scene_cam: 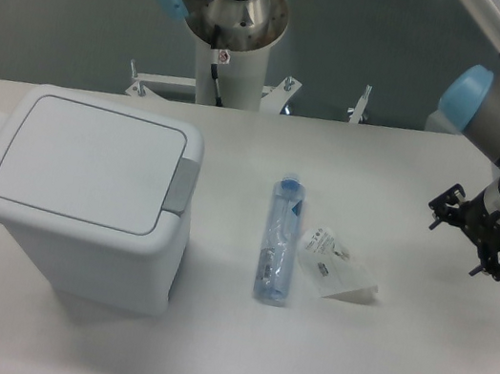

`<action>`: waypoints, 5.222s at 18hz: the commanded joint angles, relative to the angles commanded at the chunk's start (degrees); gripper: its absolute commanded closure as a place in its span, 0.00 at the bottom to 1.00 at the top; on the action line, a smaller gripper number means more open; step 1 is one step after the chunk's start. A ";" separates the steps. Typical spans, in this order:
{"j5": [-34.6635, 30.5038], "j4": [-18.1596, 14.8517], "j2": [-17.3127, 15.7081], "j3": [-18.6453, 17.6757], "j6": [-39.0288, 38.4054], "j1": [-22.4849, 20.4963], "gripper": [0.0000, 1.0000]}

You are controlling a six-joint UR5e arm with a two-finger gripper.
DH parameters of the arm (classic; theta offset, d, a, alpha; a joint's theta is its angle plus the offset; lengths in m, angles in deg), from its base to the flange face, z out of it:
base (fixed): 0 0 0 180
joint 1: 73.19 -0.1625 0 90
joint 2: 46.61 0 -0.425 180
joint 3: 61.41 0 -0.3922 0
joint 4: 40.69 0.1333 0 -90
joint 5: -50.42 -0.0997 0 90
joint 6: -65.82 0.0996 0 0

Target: Open the trash can

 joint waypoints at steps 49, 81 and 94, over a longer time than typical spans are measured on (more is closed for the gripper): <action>35.51 -9.58 -18.63 -4.75 -51.85 18.02 0.00; 34.89 -8.09 -17.84 -6.07 -53.44 18.81 0.00; 34.63 -0.44 -15.65 -5.54 -46.25 8.89 0.00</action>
